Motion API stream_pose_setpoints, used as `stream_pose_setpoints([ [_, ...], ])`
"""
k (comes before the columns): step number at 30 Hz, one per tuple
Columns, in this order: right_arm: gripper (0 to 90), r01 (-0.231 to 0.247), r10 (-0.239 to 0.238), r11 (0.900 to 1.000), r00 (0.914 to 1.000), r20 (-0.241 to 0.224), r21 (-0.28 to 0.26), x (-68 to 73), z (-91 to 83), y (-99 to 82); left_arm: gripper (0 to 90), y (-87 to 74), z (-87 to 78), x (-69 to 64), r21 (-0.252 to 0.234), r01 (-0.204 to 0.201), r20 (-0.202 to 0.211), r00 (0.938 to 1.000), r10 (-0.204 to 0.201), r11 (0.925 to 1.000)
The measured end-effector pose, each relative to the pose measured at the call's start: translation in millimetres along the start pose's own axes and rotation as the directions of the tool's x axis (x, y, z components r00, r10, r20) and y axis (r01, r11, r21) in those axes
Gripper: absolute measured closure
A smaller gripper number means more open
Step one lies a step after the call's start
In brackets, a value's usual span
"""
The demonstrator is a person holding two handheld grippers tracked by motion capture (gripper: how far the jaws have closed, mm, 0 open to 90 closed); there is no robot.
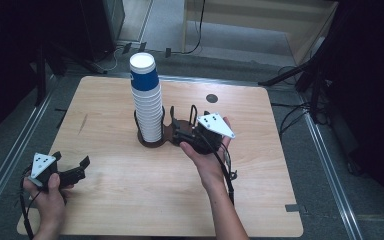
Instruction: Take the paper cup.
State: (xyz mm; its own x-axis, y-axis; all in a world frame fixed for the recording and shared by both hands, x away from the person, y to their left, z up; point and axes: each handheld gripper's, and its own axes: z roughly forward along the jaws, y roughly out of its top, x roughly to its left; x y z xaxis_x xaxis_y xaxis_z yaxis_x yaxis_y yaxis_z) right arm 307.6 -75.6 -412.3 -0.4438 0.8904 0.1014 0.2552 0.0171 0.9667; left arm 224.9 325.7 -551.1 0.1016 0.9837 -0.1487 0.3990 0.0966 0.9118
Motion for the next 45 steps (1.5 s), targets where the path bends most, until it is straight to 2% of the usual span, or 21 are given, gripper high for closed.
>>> stream_pose_setpoints([
  [39,3.8,-0.017,0.015,0.9997,0.9969,-0.078,-0.017,37.4,26.3,19.6,0.0,0.4,1.5,-1.9,0.014,-0.015,-0.001,0.9999,0.015,0.9998],
  [45,3.5,-0.009,0.007,0.9997,0.9953,-0.096,-0.024,47.7,32.5,25.3,0.0,0.6,1.7,-1.8,0.017,-0.014,0.0,0.9999,0.014,0.9998],
])
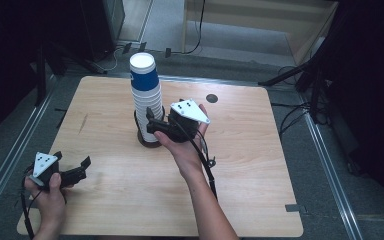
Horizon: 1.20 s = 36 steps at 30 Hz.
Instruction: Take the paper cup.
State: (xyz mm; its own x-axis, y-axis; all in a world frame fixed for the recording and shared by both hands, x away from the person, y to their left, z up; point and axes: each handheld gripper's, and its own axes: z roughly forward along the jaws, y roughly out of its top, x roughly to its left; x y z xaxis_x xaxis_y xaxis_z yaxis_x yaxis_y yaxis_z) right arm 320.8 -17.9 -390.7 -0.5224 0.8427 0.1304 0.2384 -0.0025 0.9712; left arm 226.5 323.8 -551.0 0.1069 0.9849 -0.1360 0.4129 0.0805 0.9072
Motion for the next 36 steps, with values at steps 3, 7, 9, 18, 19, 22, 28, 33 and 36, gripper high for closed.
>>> stream_pose_setpoints([
  [3,3.4,0.001,-0.001,1.0,1.0,-0.003,-0.005,3.1,2.9,2.6,0.0,0.0,0.0,0.1,0.0,0.0,0.0,1.0,0.0,1.0],
  [7,3.4,0.004,-0.004,1.0,1.0,-0.003,-0.003,6.9,8.1,5.3,0.0,0.1,0.2,0.3,0.002,0.005,0.0,1.0,-0.005,1.0],
  [9,3.4,0.005,-0.005,1.0,1.0,-0.006,-0.003,9.2,10.7,6.8,0.0,0.2,0.2,0.3,0.002,0.006,0.001,1.0,-0.006,1.0],
  [18,3.4,0.011,-0.011,0.9999,0.9999,-0.004,0.0,17.4,19.5,11.5,0.0,0.4,0.6,0.9,0.007,0.009,0.004,1.0,-0.009,0.9999],
  [19,3.4,0.012,-0.012,0.9999,0.9999,-0.003,0.0,18.2,20.4,12.1,0.0,0.4,0.6,0.9,0.008,0.009,0.004,1.0,-0.009,0.9999],
  [22,3.5,0.014,-0.014,0.9999,0.9999,0.002,0.001,19.8,23.3,14.1,0.0,0.5,0.6,1.0,0.009,0.01,0.004,0.9999,-0.01,0.9999],
  [28,3.4,0.021,-0.021,0.9998,0.9997,0.013,0.005,21.7,30.3,16.6,0.0,0.6,0.7,1.2,0.011,0.01,0.004,0.9999,-0.01,0.9999],
  [33,3.4,0.026,-0.026,0.9996,0.9991,0.032,0.01,23.6,39.3,19.0,0.0,0.7,1.0,1.4,0.007,0.011,0.007,0.9999,-0.011,0.9999],
  [36,3.4,0.03,-0.03,0.9994,0.9986,0.044,0.017,24.3,44.8,20.0,0.0,0.7,1.1,1.5,0.007,0.014,0.008,0.9999,-0.014,0.9999],
])
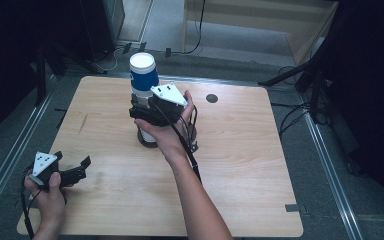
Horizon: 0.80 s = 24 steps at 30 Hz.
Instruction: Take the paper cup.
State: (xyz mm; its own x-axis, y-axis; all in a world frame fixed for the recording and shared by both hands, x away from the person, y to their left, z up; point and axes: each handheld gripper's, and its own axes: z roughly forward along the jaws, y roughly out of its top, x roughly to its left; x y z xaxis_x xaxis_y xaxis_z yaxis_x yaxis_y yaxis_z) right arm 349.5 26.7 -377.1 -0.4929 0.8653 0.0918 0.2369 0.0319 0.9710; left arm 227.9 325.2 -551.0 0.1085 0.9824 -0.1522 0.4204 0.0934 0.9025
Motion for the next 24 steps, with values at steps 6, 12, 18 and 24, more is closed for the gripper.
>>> stream_pose_setpoints([
  [6,3.5,0.0,0.0,1.0,0.9999,0.012,0.006,1.3,7.0,0.9,0.0,0.0,0.0,0.0,0.001,0.0,0.0,1.0,0.0,1.0],
  [12,6.0,0.006,-0.006,1.0,0.9996,0.028,0.007,3.0,16.3,0.2,0.0,0.0,0.1,0.1,0.001,0.001,0.002,1.0,-0.001,1.0],
  [18,11.3,0.028,-0.028,0.9996,0.999,0.037,-0.006,8.4,20.3,-0.8,0.0,0.2,0.1,0.3,0.007,0.0,0.003,1.0,0.0,1.0],
  [24,10.4,0.024,-0.024,0.9997,0.9987,0.046,0.002,10.7,26.5,1.2,0.0,0.2,0.4,0.4,0.006,-0.001,0.004,1.0,0.001,1.0],
])
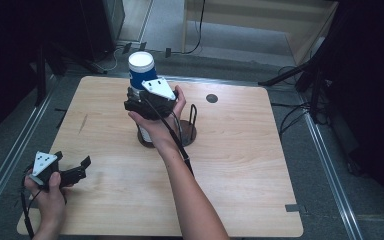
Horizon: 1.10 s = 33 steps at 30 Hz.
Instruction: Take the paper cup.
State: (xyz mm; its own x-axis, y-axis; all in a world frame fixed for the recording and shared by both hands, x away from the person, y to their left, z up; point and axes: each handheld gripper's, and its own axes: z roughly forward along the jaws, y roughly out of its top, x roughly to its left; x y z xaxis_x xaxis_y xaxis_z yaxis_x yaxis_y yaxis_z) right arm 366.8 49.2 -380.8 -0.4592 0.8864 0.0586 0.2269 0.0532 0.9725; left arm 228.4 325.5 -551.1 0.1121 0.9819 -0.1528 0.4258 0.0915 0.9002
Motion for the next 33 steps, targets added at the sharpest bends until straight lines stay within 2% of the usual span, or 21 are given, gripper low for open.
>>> stream_pose_setpoints([
  [7,11.4,0.002,-0.003,0.9999,1.0,0.008,0.011,2.0,8.3,1.3,0.0,0.2,0.2,0.1,0.002,-0.003,0.003,1.0,0.003,1.0],
  [19,12.3,0.007,-0.007,1.0,0.9999,0.008,0.005,2.9,8.4,2.0,0.0,0.3,0.6,0.1,0.002,0.0,0.002,1.0,0.0,1.0],
  [22,12.9,-0.004,0.004,0.9999,0.9999,0.01,-0.014,3.0,6.5,4.4,0.0,0.3,0.6,0.1,0.002,0.0,0.002,1.0,0.0,1.0],
  [33,13.3,0.011,-0.01,0.9966,0.9999,0.006,-0.082,4.0,-1.2,18.3,0.0,0.3,0.9,0.1,0.001,0.004,0.002,1.0,-0.004,1.0],
])
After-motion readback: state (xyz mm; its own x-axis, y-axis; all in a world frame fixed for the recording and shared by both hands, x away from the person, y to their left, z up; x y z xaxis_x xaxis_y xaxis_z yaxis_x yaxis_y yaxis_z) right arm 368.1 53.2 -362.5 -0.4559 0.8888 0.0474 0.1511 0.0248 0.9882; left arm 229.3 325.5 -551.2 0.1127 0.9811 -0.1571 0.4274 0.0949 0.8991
